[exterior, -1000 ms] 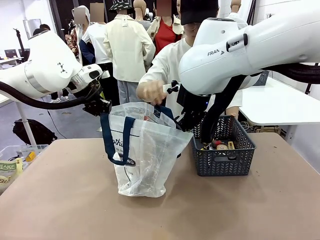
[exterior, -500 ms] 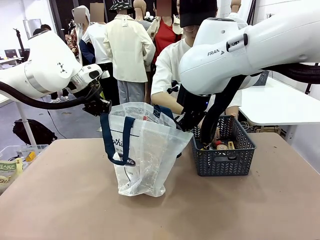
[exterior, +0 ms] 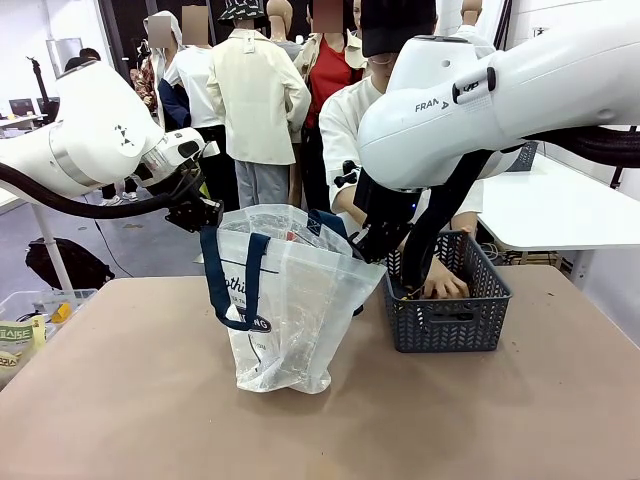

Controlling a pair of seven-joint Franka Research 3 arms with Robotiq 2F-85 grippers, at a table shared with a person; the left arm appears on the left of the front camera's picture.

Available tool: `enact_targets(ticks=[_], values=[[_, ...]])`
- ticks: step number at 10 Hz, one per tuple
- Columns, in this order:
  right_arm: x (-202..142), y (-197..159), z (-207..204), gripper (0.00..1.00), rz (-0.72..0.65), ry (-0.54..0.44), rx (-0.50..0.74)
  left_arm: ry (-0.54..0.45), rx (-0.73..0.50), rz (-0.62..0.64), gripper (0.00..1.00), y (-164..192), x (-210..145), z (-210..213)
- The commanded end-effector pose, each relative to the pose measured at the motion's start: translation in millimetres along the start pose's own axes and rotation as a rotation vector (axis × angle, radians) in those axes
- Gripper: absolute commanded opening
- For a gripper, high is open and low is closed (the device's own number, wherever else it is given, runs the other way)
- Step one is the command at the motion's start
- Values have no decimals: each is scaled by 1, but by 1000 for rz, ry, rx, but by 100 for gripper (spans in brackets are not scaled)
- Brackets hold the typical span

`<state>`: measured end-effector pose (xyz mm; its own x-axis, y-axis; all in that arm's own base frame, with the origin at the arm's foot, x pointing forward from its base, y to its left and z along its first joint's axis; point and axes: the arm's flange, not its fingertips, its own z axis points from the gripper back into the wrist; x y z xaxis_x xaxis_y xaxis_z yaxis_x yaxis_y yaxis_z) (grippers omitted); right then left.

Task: Transfer purchased items from the store into the shopping bag.
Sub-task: Move the Reusable shopping bag to the right side of the table.

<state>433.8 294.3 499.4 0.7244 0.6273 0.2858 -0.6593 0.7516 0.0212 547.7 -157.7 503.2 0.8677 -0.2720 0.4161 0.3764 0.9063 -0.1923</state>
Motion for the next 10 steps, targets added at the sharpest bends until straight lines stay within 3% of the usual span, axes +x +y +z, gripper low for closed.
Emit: enact_targets(ticks=[1, 10], values=[[-4, -2, 0, 0, -14, 2, 6, 2, 3, 10, 0, 2, -1, 3], [-4, -2, 0, 0, -14, 2, 6, 2, 3, 10, 0, 2, -1, 3]])
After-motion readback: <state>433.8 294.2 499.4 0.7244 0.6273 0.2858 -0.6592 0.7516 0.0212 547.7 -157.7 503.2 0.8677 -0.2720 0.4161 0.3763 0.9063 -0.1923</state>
